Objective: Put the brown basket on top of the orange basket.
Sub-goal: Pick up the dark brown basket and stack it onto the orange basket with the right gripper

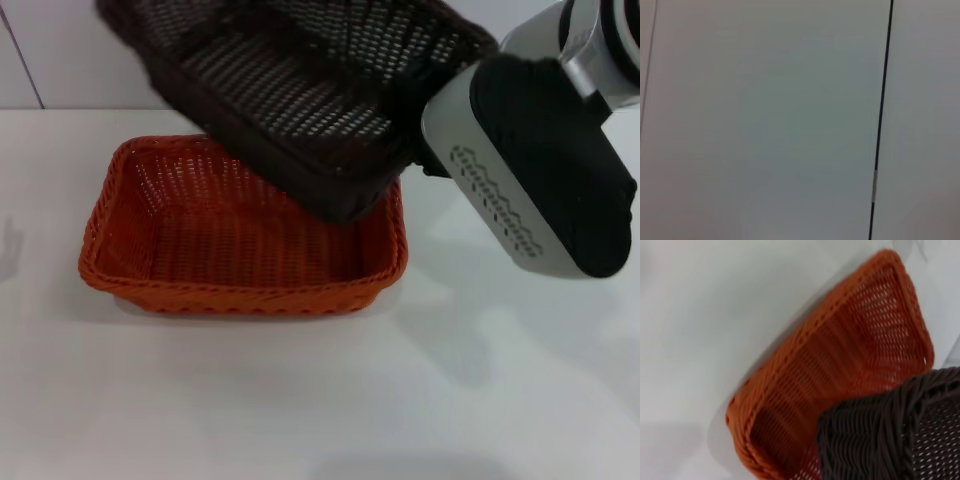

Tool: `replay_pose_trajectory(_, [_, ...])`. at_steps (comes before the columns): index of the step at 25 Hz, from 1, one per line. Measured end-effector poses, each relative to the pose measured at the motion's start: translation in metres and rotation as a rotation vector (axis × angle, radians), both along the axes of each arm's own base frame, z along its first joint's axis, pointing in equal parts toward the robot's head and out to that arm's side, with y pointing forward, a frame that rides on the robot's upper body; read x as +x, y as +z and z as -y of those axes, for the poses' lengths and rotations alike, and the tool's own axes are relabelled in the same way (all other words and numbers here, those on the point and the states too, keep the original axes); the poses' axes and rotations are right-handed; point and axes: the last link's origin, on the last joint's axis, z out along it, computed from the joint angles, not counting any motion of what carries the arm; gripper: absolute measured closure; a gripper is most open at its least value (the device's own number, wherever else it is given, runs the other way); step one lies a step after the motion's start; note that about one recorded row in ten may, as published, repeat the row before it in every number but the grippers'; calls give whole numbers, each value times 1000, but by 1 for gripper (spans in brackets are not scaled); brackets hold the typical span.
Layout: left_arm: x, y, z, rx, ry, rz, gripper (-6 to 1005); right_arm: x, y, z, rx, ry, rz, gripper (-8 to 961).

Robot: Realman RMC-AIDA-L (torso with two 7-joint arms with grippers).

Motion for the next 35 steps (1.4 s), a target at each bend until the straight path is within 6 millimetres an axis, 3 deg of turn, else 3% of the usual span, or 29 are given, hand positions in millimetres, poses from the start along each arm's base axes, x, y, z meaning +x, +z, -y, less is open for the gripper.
replay_pose_trajectory(4, [-3,4,4,15,7,-10,232,7,-5,3,-61,46,19,780])
replay_pose_trajectory(11, [-13,17,14,81,36,-14,232,43,-7,15,-154,180,61,781])
replay_pose_trajectory(17, [-13,18,17,100,33,-13,232,51,0,14,-152,251,27,781])
replay_pose_trajectory(26, [-11,15,17,93,29,-12,232,64,13,-2,-143,322,6,782])
replay_pose_trajectory(35, [-11,13,15,82,35,-29,232,74,7,-23,-164,378,42,783])
